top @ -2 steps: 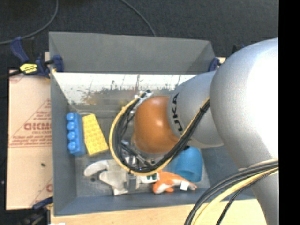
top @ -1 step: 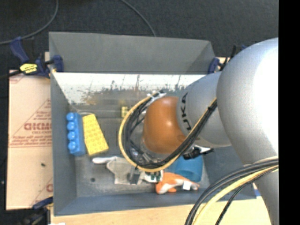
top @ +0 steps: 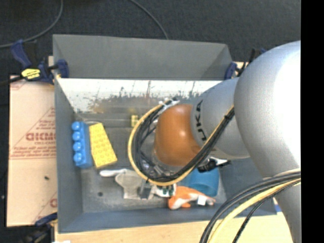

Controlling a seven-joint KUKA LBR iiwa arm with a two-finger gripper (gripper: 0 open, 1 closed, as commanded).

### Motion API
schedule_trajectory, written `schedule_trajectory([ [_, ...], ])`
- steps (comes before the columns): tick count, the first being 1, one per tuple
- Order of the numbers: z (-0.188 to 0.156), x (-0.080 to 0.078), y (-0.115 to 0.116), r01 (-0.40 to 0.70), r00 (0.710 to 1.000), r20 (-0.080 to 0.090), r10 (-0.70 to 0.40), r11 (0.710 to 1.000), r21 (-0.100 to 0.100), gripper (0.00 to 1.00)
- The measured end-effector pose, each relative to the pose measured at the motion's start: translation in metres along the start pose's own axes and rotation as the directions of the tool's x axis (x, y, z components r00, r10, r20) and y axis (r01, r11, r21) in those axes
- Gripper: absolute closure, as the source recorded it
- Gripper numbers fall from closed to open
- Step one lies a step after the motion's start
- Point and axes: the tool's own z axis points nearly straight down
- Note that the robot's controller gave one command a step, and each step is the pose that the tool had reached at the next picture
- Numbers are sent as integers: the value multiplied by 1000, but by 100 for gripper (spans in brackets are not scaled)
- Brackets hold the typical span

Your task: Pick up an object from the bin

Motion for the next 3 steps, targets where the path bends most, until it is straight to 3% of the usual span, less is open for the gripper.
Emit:
schedule_trajectory([
  [2,-21,2,-1,0,1000,-7,0,1000,2,100],
  [3,-36,0,-1,0,1000,0,0,1000,0,100],
])
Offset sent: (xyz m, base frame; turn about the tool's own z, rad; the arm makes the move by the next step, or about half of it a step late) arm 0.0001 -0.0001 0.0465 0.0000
